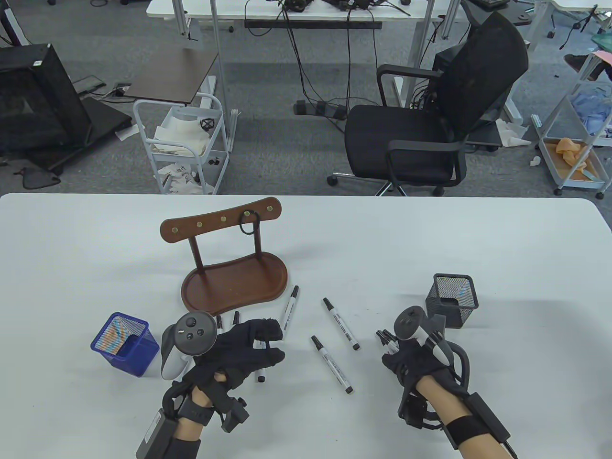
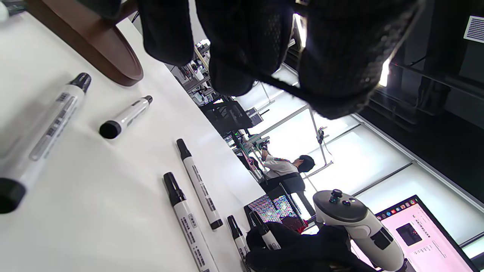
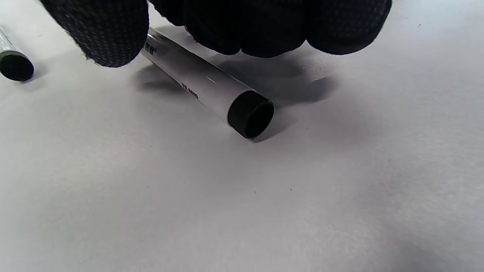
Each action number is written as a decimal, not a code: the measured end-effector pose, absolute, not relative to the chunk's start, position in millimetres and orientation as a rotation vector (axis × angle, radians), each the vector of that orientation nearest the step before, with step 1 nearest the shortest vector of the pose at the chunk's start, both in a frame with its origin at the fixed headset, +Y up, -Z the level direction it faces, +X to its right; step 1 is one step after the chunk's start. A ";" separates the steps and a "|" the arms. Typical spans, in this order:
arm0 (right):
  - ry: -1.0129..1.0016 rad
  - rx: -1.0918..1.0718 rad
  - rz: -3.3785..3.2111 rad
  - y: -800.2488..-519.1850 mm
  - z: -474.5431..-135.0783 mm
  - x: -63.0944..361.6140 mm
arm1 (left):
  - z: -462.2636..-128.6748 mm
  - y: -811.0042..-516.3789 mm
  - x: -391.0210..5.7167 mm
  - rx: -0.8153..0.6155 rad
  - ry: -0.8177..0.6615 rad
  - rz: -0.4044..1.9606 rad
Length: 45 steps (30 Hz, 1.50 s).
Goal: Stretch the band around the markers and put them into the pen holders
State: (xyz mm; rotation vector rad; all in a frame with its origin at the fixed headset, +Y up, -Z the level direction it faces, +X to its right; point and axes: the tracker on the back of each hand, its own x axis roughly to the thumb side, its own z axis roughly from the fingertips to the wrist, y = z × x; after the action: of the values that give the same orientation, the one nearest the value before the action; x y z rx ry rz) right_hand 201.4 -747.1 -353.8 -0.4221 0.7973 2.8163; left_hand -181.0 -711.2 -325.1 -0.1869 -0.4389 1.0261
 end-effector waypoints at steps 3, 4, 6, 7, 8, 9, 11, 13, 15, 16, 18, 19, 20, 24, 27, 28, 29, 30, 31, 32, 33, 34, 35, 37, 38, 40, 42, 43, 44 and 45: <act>0.816 -0.431 2.829 -750.4 -353.8 199.3 | -325.0 -711.0 -181.2 -0.186 -0.437 1.027; 0.814 -0.428 2.835 -750.3 -354.1 198.9 | -325.0 -711.1 -181.2 -0.186 -0.437 1.027; 0.837 -0.456 2.834 -749.9 -353.9 196.5 | -325.0 -711.0 -181.2 -0.187 -0.437 1.028; 0.840 -0.460 2.847 -749.7 -354.0 195.5 | -325.0 -710.9 -181.3 -0.187 -0.437 1.028; 0.844 -0.461 2.865 -748.9 -354.4 194.4 | -325.1 -710.9 -181.4 -0.186 -0.436 1.026; 0.844 -0.468 2.864 -748.9 -354.4 193.3 | -325.2 -710.9 -181.7 -0.186 -0.436 1.028; 0.859 -0.473 2.859 -748.9 -355.1 191.9 | -325.1 -710.7 -181.9 -0.185 -0.435 1.027; 0.870 -0.478 2.858 -748.9 -355.4 190.6 | -325.2 -710.6 -182.3 -0.184 -0.433 1.029; 0.862 -0.500 2.864 -749.0 -354.8 188.6 | -325.2 -710.6 -182.5 -0.185 -0.434 1.031; 0.854 -0.509 2.874 -749.2 -354.5 187.4 | -325.2 -710.6 -182.6 -0.184 -0.434 1.033; 0.848 -0.510 2.888 -749.7 -354.2 183.5 | -325.2 -710.6 -182.6 -0.183 -0.434 1.031; 0.846 -0.515 2.896 -749.7 -354.1 181.6 | -325.2 -710.5 -182.8 -0.183 -0.433 1.032; 0.846 -0.509 2.905 -750.0 -354.8 179.5 | -325.2 -710.4 -183.0 -0.182 -0.433 1.033; 0.838 -0.489 2.922 -751.6 -356.3 175.3 | -325.3 -709.9 -183.6 -0.180 -0.436 1.036; 0.840 -0.489 2.937 -751.3 -356.2 174.1 | -325.4 -710.0 -183.8 -0.180 -0.436 1.035; 0.834 -0.489 2.956 -751.7 -356.1 173.0 | -325.5 -710.1 -183.8 -0.181 -0.436 1.035; 0.842 -0.481 2.973 -752.1 -356.4 171.6 | -325.3 -710.1 -183.7 -0.181 -0.435 1.035; 0.851 -0.477 2.980 -751.7 -356.6 170.6 | -325.3 -710.2 -183.6 -0.183 -0.436 1.033; 0.853 -0.473 2.977 -751.4 -356.9 170.2 | -325.3 -710.2 -183.6 -0.185 -0.436 1.032; 0.867 -0.465 2.959 -750.7 -357.9 169.5 | -325.2 -710.2 -183.6 -0.184 -0.436 1.032; 0.872 -0.461 2.953 -749.7 -358.4 168.8 | -325.3 -710.2 -183.6 -0.184 -0.436 1.032; 0.870 -0.455 2.950 -748.3 -359.1 168.3 | -325.4 -710.2 -183.6 -0.185 -0.436 1.031; 0.873 -0.449 2.944 -747.2 -359.7 167.8 | -325.3 -710.2 -183.7 -0.185 -0.436 1.031; 0.880 -0.436 2.925 -744.0 -361.4 167.1 | -325.3 -710.1 -183.8 -0.185 -0.434 1.032; 0.891 -0.427 2.905 -742.0 -362.6 166.8 | -325.3 -710.0 -183.9 -0.185 -0.434 1.032; 0.910 -0.416 2.866 -737.8 -364.9 166.6 | -325.3 -709.8 -183.8 -0.184 -0.434 1.032; 0.908 -0.409 2.850 -734.8 -366.7 166.3 | -325.4 -709.9 -183.8 -0.184 -0.433 1.033; 0.920 -0.403 2.836 -732.5 -367.9 166.3 | -325.4 -709.9 -183.7 -0.185 -0.433 1.031; 0.912 -0.399 2.816 -730.5 -369.2 165.9 | -325.4 -710.0 -183.7 -0.185 -0.433 1.031; 0.924 -0.395 2.807 -729.1 -370.3 165.6 | -325.3 -709.9 -183.6 -0.186 -0.432 1.032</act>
State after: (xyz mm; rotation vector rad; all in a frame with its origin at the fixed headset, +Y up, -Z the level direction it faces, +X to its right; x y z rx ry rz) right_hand 165.6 -729.1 -370.3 -0.3948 0.9238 2.8074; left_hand -183.6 -709.9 -325.3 -0.1856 -0.4324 1.0317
